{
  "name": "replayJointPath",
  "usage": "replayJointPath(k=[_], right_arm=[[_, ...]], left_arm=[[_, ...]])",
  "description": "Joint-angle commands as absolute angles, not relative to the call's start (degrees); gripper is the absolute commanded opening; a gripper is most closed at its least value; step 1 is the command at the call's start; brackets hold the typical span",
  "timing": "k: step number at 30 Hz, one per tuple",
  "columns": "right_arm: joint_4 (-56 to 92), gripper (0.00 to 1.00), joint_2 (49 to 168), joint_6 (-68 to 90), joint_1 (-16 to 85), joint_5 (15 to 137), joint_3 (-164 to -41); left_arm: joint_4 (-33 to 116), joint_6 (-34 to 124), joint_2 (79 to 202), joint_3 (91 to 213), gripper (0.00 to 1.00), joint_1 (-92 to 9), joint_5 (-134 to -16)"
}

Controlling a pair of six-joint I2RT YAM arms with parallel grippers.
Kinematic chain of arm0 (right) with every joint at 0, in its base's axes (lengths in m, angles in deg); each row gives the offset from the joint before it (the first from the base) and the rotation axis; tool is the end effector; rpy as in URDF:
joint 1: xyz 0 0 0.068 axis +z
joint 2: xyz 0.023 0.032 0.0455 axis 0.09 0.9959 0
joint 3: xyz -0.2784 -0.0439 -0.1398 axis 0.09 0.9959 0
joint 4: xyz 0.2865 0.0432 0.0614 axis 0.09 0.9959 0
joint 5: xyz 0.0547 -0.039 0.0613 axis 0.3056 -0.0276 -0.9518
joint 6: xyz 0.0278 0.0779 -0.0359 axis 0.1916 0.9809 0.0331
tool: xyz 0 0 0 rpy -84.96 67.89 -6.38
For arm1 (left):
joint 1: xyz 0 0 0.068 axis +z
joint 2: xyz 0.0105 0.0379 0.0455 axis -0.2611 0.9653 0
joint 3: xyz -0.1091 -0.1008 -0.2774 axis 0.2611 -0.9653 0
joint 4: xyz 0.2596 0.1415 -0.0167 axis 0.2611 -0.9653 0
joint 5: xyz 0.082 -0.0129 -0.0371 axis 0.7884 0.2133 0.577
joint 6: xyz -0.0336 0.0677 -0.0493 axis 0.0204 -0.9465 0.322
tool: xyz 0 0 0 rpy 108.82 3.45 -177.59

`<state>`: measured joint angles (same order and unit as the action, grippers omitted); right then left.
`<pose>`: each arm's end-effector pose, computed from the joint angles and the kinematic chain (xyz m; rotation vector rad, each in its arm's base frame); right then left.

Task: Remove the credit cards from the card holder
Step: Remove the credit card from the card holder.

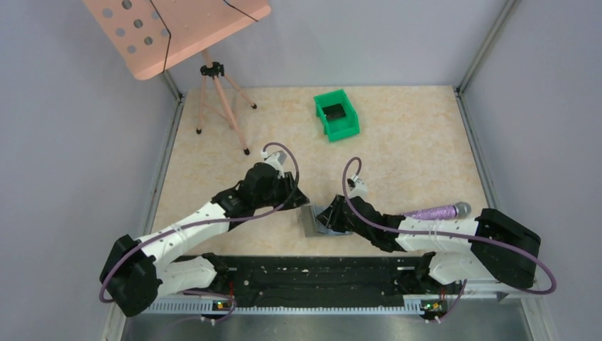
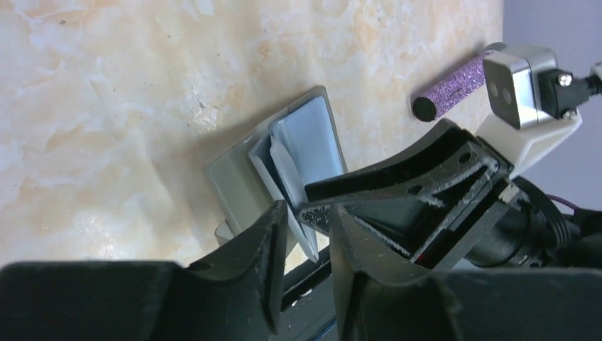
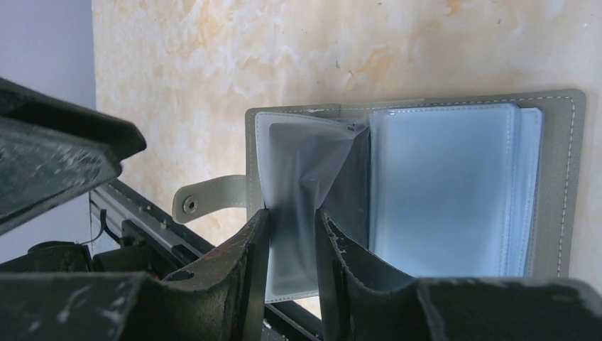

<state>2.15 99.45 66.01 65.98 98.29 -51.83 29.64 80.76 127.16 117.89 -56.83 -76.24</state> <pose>0.1595 0.2444 0.1593 0.1786 2.2690 0.9675 0.2050 -0.2003 0.2364 -0.0034 2.3635 -1.0092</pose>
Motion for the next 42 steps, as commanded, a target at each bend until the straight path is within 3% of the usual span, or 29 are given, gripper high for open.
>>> replayJointPath(k=[1,8,19,37,42], right_arm=[[-1.0,0.29,97.2,66.1,65.4,98.2,-51.3],[-1.1,0.28,96.6,66.1,65.4,98.3,-50.9],[-1.1,0.28,96.8,66.0,65.3,98.2,-51.3],[-0.3,0.29,97.2,65.7,65.3,98.8,-51.5],[1.5,0.35,96.8,65.3,65.4,99.0,-52.6]], left_arm=[[33.1,81.3,131.5,121.3,0.29,-56.7,-75.7],[31.6,81.8,137.1,124.5,0.14,-56.1,-74.4],[33.8,80.6,146.0,125.5,0.09,-55.9,-78.9],[34.4,81.1,146.7,123.6,0.06,-55.8,-82.8],[35.9,82.0,145.5,121.9,0.06,-55.8,-85.5]])
